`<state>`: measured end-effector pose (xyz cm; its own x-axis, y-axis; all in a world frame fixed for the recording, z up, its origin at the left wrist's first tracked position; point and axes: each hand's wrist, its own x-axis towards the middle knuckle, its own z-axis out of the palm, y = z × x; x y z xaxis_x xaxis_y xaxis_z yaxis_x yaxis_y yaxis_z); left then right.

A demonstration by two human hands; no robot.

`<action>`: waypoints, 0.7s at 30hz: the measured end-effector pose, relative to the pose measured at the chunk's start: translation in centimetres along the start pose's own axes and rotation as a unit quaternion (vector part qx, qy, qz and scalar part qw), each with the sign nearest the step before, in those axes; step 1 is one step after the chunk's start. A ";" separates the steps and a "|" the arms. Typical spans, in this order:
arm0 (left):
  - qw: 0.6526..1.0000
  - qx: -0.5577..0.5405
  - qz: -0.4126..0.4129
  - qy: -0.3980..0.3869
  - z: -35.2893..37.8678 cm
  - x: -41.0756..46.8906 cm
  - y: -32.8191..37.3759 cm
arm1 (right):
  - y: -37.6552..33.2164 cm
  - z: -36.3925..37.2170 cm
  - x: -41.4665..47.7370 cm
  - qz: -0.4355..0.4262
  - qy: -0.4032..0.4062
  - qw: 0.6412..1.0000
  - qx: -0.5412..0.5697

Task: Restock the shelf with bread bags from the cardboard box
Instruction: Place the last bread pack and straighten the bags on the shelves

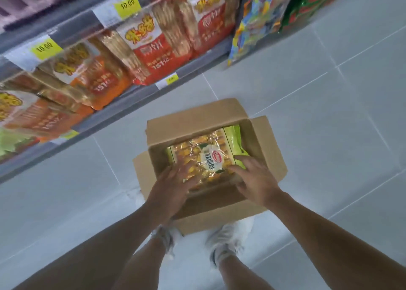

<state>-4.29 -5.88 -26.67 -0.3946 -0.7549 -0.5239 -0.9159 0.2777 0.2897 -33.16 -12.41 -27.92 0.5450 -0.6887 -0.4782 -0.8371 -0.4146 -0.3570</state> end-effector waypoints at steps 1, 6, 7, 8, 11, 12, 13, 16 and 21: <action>1.000 -0.018 -0.019 -0.008 1.5 0.9 -0.5 | 0.4 1.1 1.0 0.006 -0.004 1.000 -0.003; 0.968 -0.165 -0.189 -0.013 7.8 5.7 -2.4 | 3.0 7.2 6.4 0.110 -0.012 0.992 0.063; 0.939 -0.241 -0.246 -0.001 8.8 6.7 -2.8 | 3.7 8.5 7.5 0.153 -0.010 0.984 0.096; 0.891 -0.328 -0.312 0.003 9.7 7.7 -3.4 | 4.3 9.6 8.6 0.206 -0.008 0.969 0.138; 0.703 -0.519 -0.486 0.010 11.4 10.5 -4.7 | 6.0 11.9 11.5 0.368 0.003 0.891 0.265; 0.660 -0.545 -0.517 0.013 11.7 11.3 -4.8 | 6.5 12.5 12.3 0.400 0.003 0.871 0.286; 0.626 -0.563 -0.539 0.012 11.8 11.8 -4.8 | 7.1 13.1 13.0 0.421 0.001 0.858 0.295; 0.558 -0.627 -0.543 0.024 12.8 13.1 -4.9 | 8.2 14.5 14.6 0.451 -0.011 0.842 0.296; 0.546 -0.656 -0.520 0.025 13.0 13.8 -5.2 | 8.6 15.2 15.6 0.448 -0.007 0.847 0.286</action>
<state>-5.96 -10.00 -45.84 0.3229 -0.1231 -0.9384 0.2110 -0.9572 0.1981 -31.17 -17.67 -50.66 -0.2936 -0.5652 -0.7709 -0.7564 0.6305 -0.1742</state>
